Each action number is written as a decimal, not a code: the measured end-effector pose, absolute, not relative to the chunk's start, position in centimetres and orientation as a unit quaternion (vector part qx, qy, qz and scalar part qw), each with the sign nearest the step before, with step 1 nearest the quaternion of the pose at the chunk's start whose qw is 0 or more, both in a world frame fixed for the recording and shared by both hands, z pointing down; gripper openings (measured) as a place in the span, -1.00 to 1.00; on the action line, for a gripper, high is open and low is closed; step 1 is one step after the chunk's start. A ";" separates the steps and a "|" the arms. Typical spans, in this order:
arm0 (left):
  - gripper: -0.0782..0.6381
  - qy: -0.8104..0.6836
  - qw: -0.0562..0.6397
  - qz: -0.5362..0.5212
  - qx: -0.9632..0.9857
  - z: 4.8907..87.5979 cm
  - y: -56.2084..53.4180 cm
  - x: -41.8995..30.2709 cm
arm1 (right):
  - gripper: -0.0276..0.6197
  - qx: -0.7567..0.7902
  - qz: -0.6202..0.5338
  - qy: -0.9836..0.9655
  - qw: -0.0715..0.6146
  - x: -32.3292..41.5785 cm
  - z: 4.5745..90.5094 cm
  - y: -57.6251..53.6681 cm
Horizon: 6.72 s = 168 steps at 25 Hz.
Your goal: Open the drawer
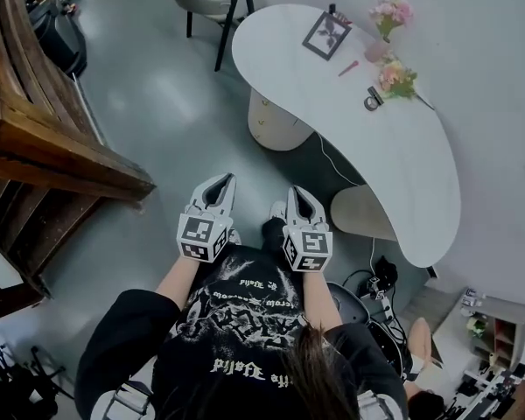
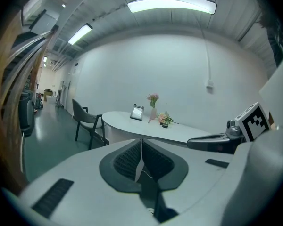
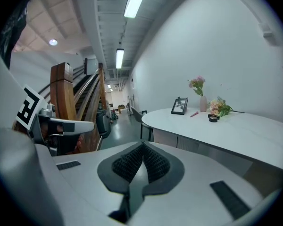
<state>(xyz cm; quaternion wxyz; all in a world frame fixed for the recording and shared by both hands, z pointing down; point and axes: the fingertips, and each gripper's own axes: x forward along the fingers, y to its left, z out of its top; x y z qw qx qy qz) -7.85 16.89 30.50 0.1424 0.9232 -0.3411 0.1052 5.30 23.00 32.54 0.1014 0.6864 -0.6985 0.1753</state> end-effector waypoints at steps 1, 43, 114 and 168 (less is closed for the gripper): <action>-0.70 -0.339 0.139 0.110 0.924 30.6 16.8 -7.3 | -0.83 0.687 0.176 -0.698 0.099 5.9 32.6 22.6; -0.70 -0.448 0.184 0.130 0.865 33.6 5.1 8.2 | -0.83 0.510 0.215 -0.820 0.146 18.3 35.6 8.0; -0.16 -0.255 0.165 0.203 0.931 64.7 -14.0 12.4 | -0.83 0.582 0.255 -0.752 0.176 13.2 59.9 -3.6; -0.46 -0.209 0.090 0.200 0.953 63.3 -16.6 13.5 | -0.83 0.540 0.253 -0.772 0.220 10.6 61.1 -3.5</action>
